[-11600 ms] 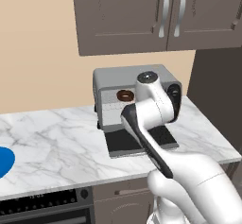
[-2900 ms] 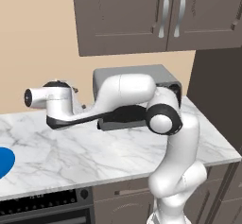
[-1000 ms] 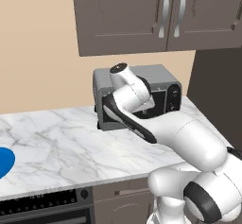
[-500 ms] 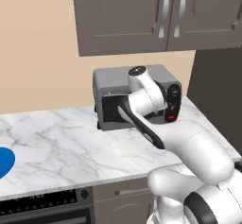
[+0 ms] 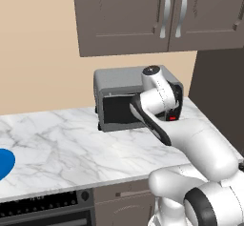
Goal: Pick up the bagel from the plate, place it on the toaster oven rack, close the door, and set the timer.
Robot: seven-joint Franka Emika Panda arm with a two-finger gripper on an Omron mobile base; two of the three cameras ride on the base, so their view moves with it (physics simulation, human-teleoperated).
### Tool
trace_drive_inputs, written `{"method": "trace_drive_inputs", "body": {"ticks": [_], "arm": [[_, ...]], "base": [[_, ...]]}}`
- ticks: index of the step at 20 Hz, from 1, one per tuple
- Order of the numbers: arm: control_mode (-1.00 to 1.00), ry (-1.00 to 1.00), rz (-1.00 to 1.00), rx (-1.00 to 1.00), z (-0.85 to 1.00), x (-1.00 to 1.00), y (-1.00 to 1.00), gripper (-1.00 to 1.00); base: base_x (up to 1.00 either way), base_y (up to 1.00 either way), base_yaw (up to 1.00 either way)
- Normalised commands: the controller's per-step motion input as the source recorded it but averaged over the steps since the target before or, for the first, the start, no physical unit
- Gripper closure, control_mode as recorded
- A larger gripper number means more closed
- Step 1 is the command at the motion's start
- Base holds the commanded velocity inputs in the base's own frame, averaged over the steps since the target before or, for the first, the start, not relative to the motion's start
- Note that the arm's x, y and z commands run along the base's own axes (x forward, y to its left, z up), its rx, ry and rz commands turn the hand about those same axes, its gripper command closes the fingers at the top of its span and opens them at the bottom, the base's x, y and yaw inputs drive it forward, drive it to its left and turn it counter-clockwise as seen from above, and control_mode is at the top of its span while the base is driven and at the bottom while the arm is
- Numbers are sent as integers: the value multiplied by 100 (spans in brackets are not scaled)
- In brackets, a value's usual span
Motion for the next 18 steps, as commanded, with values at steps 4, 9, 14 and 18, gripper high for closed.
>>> {"method": "trace_drive_inputs", "body": {"ticks": [4, 9, 14, 18], "arm": [[-100, 0, 0, -1, -6, 14, -49, -100], [-100, 0, 0, -12, -17, 0, -31, -100], [-100, 0, 0, -21, -17, 0, -19, -100], [-100, 0, 0, -18, -8, 8, -19, -100]], "base": [[0, 0, 0], [0, 0, 0], [0, 0, 0], [0, 0, 0]]}}
